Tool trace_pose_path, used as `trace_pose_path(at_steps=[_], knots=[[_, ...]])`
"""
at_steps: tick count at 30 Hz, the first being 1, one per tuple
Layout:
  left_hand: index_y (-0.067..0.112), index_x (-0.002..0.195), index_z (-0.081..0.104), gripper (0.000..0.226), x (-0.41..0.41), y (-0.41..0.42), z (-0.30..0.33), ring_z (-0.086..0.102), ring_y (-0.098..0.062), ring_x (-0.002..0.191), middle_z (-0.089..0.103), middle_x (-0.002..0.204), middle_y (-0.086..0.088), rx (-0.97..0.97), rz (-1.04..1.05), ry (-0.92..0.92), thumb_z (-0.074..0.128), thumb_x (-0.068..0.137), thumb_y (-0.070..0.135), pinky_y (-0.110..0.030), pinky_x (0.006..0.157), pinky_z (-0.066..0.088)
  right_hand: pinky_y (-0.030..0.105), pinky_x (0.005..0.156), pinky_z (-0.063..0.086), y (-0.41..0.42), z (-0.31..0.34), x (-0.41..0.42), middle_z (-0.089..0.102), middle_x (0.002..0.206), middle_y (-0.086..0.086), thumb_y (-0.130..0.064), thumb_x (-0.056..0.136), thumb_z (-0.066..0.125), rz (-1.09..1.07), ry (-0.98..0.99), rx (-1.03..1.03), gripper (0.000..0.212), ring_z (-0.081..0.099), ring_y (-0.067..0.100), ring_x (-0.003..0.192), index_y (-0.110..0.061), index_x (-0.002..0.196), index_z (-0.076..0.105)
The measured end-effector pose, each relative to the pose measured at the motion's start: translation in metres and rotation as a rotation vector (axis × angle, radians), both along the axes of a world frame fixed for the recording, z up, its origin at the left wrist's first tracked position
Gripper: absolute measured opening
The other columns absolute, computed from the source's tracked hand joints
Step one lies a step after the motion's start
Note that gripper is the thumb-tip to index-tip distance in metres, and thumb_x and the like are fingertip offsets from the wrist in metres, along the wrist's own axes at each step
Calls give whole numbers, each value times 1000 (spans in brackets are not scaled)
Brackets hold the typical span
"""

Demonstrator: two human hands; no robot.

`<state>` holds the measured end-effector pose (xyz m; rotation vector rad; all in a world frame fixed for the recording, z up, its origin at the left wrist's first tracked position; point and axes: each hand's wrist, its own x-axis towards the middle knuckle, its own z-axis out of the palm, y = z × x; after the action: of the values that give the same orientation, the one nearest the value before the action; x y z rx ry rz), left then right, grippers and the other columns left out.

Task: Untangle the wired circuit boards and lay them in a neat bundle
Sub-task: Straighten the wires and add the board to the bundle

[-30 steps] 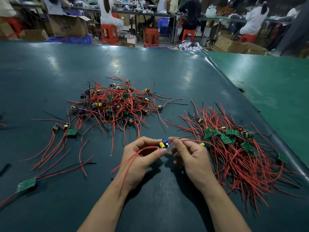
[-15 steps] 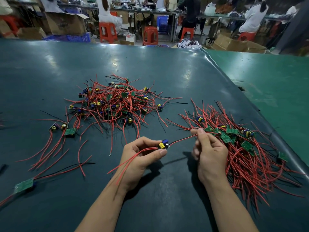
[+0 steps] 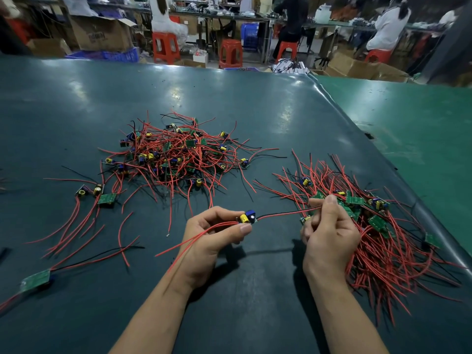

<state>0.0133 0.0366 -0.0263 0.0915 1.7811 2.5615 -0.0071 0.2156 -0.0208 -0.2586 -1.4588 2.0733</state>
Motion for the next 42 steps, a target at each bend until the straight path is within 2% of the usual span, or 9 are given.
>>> trace_pose_path(at_steps=[3, 8, 17, 23, 26, 31, 34, 38, 42], knots=[[17, 80, 76, 27, -3, 1, 1, 57, -12, 62, 71, 77, -3, 109, 86, -26, 86, 55, 22, -18, 62, 48, 16, 36, 29, -8, 0, 5, 50, 57, -8, -47, 92, 58, 201, -50, -54, 31, 40, 8, 37, -18, 88, 69], [15, 87, 76, 24, 4, 6, 0, 69, -11, 76, 75, 85, -4, -98, 57, 44, 85, 65, 13, -16, 66, 50, 17, 37, 32, -16, 0, 14, 53, 55, -3, -37, 84, 63, 485, -123, 316, 24, 44, 10, 39, -19, 86, 78], [16, 81, 76, 29, -1, 1, -1, 59, -13, 64, 70, 75, -4, 29, 53, -16, 87, 55, 23, -18, 62, 48, 16, 36, 29, -5, 3, 1, 55, 57, -3, -16, 95, 60, 310, -121, 17, 27, 40, 6, 38, -16, 75, 77], [11, 81, 74, 24, -6, -1, 4, 52, -13, 56, 65, 67, -4, 229, 171, -66, 80, 61, 1, -17, 57, 46, 16, 36, 29, 4, 3, -2, 52, 54, -3, -18, 100, 54, 122, -66, -139, 30, 40, 6, 37, -12, 74, 68], [11, 84, 70, 16, -7, -2, 6, 56, -11, 60, 67, 70, -1, 374, 265, -90, 69, 68, 7, -18, 61, 48, 17, 35, 30, 5, 2, -1, 51, 54, -5, -22, 101, 52, 87, -87, -75, 30, 41, 7, 37, -11, 76, 63], [18, 63, 58, 14, -7, -3, 9, 71, -15, 91, 74, 99, -9, 448, 243, -88, 67, 70, 9, -21, 76, 55, 19, 36, 33, -12, -5, 9, 51, 54, -4, -28, 101, 51, 206, -59, 145, 34, 43, 10, 39, -18, 74, 68], [18, 77, 51, 32, -4, -10, 9, 68, -12, 66, 70, 76, -3, 563, 176, -123, 80, 64, 23, -21, 63, 55, 19, 37, 29, -6, -4, 4, 49, 52, -6, -25, 102, 51, 159, -143, 55, 34, 42, 9, 38, -14, 73, 66], [13, 75, 53, 65, -3, -2, 9, 45, -9, 40, 55, 57, -2, 380, 84, -85, 95, 41, 48, -20, 44, 43, 19, 37, 27, 0, -3, 3, 47, 51, -5, -19, 100, 53, 212, -152, -36, 30, 39, 8, 38, -13, 74, 68], [19, 66, 65, 33, -1, 6, 4, 41, -9, 35, 56, 52, -2, 32, 51, -29, 87, 59, 42, -14, 36, 33, 16, 37, 25, -8, -2, 13, 48, 51, -5, -42, 85, 64, 578, -215, 194, 30, 35, 6, 38, -15, 83, 77]])
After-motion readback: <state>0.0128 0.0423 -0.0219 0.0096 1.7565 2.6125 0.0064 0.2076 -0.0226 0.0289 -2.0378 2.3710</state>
